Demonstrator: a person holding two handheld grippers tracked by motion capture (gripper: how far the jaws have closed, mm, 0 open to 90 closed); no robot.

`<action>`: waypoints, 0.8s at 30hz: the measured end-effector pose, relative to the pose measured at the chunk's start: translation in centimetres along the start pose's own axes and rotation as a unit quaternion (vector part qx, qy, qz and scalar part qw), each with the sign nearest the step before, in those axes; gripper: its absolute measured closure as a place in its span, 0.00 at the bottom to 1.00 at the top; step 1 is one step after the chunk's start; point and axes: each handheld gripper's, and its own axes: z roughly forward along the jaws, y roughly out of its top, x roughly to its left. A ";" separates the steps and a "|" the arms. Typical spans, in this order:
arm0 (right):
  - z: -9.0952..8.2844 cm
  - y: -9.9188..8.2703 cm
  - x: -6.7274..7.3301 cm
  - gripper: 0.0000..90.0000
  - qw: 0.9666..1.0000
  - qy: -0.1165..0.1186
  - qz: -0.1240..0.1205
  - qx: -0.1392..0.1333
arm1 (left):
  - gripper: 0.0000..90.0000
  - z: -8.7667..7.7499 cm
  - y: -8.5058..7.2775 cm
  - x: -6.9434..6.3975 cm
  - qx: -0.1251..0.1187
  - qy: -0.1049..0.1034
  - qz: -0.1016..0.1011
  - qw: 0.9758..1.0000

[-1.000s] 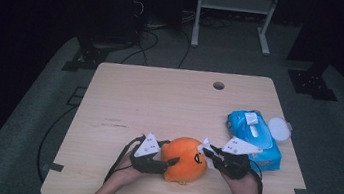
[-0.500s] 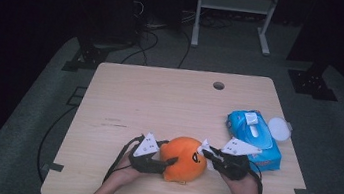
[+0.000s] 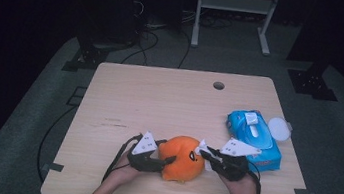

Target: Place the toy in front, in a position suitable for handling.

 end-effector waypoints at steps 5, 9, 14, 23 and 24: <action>0.3 0.3 0.6 0.87 1.000 0.011 -0.015 0.000 | 0.41 0.0 0.0 0.0 -0.001 0.001 -0.003 1.000; 0.5 -0.5 -0.8 0.87 1.000 -0.007 0.006 0.009 | 0.41 0.0 0.2 -0.4 -0.002 0.001 -0.001 1.000; 0.3 -0.5 -1.4 0.87 1.000 -0.010 0.027 0.006 | 0.41 0.1 0.8 -1.4 -0.003 0.001 0.017 1.000; 0.3 -0.3 -0.8 0.87 1.000 0.016 0.014 -0.002 | 0.31 -0.8 1.4 -1.2 -0.005 -0.051 -0.022 0.998; 0.2 -0.3 -0.6 0.87 1.000 0.020 0.008 -0.003 | 0.29 -0.9 1.4 -1.0 -0.004 -0.053 -0.027 0.998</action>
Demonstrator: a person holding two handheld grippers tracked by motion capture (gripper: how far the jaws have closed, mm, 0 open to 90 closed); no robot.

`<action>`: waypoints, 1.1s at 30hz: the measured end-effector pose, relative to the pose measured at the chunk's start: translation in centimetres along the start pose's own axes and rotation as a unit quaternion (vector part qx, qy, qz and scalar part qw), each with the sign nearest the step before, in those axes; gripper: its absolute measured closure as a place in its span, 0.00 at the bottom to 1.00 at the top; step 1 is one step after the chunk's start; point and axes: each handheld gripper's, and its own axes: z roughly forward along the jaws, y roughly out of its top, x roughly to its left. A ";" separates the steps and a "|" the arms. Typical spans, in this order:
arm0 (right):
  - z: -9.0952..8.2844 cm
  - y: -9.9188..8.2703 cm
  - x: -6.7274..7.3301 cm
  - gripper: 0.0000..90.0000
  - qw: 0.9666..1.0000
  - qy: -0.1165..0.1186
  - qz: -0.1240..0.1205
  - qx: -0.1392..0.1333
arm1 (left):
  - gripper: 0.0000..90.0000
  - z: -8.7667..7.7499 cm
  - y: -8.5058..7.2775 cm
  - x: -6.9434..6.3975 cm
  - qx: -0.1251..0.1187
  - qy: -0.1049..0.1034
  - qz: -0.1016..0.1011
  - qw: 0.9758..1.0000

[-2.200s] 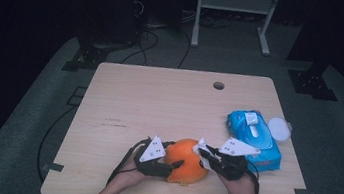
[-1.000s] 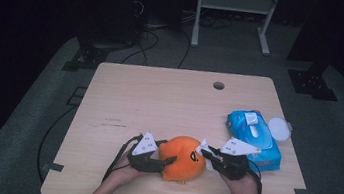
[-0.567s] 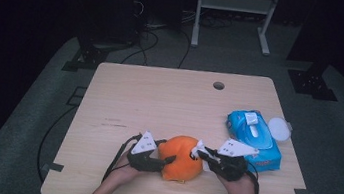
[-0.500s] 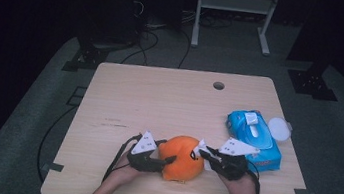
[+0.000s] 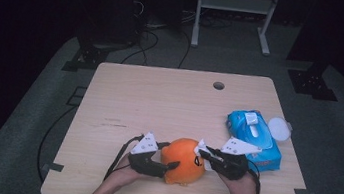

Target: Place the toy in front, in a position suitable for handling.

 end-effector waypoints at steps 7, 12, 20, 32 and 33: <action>0.1 0.1 0.6 0.87 1.000 0.012 -0.026 -0.004 | 0.15 1.1 -0.3 1.2 0.014 -0.004 -0.059 0.998; 0.4 -0.1 -0.3 0.87 1.000 0.011 0.010 -0.008 | 0.47 1.0 0.7 -0.9 0.017 0.046 0.043 0.998; -0.2 0.7 -0.3 0.87 0.999 0.017 0.030 -0.040 | 0.50 1.3 1.2 -2.7 -0.008 0.096 0.158 0.983; 0.4 0.6 1.4 0.87 1.000 0.021 -0.001 -0.018 | 0.39 0.6 0.4 -1.1 -0.013 0.025 0.049 0.998; 0.2 1.0 1.8 0.87 0.999 0.029 -0.006 -0.026 | 0.42 0.6 0.5 -1.3 -0.012 0.025 0.063 0.998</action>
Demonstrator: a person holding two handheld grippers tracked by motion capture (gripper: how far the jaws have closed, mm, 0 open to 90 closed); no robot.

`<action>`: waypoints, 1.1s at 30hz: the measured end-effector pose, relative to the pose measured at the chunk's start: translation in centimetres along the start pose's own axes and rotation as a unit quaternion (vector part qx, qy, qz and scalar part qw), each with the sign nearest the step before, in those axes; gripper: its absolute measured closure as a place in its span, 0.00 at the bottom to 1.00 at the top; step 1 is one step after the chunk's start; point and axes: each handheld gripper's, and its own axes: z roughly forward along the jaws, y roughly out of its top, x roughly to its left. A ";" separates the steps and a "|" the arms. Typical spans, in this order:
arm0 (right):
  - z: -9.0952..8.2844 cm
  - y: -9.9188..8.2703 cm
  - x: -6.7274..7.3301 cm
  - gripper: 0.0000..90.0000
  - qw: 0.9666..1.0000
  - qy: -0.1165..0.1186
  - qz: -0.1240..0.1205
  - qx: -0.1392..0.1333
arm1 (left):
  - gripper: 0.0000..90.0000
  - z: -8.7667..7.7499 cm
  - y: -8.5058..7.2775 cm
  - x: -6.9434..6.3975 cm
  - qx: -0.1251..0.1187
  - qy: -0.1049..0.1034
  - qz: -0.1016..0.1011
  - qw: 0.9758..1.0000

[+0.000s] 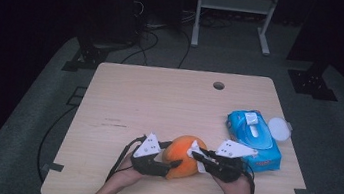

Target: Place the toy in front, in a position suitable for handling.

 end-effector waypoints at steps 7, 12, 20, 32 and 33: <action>-0.5 0.7 -0.8 0.87 1.000 -0.027 0.001 -0.007 | 0.45 0.1 0.1 -0.9 -0.002 -0.001 0.028 1.000; -0.2 0.9 0.9 0.87 1.000 0.010 0.008 -0.008 | 0.44 0.6 0.2 -1.3 -0.002 -0.002 0.035 0.999; 0.2 1.1 0.5 0.87 1.000 -0.022 -0.016 0.003 | 0.44 0.5 -0.1 -1.4 -0.001 0.004 0.045 0.999; 0.9 1.6 2.3 0.87 0.999 0.017 -0.036 -0.003 | 0.43 0.6 -0.1 -1.8 0.000 0.007 0.049 0.999; 0.9 1.6 2.3 0.87 0.999 0.017 -0.036 -0.003 | 0.44 0.6 -0.1 -1.8 0.000 0.007 0.049 0.999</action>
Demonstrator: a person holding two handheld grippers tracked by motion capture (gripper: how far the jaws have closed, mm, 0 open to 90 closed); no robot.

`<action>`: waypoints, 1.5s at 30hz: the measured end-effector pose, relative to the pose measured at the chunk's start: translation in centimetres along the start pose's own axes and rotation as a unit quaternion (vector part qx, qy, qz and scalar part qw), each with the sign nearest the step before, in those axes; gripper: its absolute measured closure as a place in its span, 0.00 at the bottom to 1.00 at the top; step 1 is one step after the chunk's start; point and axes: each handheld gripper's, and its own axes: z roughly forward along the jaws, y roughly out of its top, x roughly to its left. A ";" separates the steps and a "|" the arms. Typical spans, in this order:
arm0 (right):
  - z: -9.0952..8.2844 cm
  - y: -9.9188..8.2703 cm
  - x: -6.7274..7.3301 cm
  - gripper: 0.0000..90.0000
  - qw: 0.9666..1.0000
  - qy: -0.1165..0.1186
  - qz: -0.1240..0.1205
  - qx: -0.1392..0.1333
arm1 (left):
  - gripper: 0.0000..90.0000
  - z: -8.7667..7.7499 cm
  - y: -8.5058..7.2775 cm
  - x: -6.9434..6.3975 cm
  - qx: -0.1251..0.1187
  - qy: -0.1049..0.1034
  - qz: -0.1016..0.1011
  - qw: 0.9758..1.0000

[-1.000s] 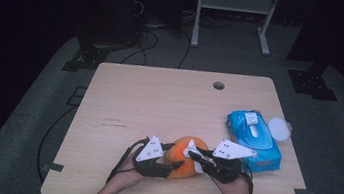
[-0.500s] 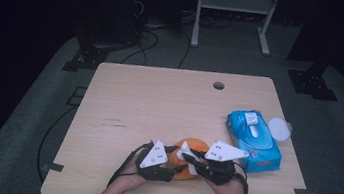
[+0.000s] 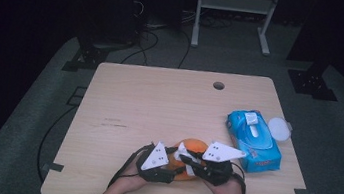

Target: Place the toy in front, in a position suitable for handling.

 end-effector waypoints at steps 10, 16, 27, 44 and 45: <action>-1.1 -1.8 -3.1 0.87 0.998 -0.056 0.040 0.013 | 0.23 -0.4 0.8 0.7 -0.003 -0.002 -0.054 0.999; -0.9 -1.9 -3.2 0.87 0.998 -0.048 0.048 0.008 | 0.38 -0.5 -0.3 1.3 0.008 0.021 -0.044 0.999; -1.0 -3.2 -4.7 0.87 0.995 -0.064 0.078 0.019 | 0.40 -0.6 -1.0 2.2 0.011 0.026 -0.064 0.998; -0.1 -2.4 -2.0 0.87 0.999 -0.031 0.023 0.021 | 0.41 -0.9 -2.1 3.8 0.011 0.026 -0.106 0.994; 0.0 -2.6 -2.2 0.87 0.999 -0.032 0.027 0.022 | 0.41 -1.0 -2.1 3.7 0.012 0.027 -0.106 0.994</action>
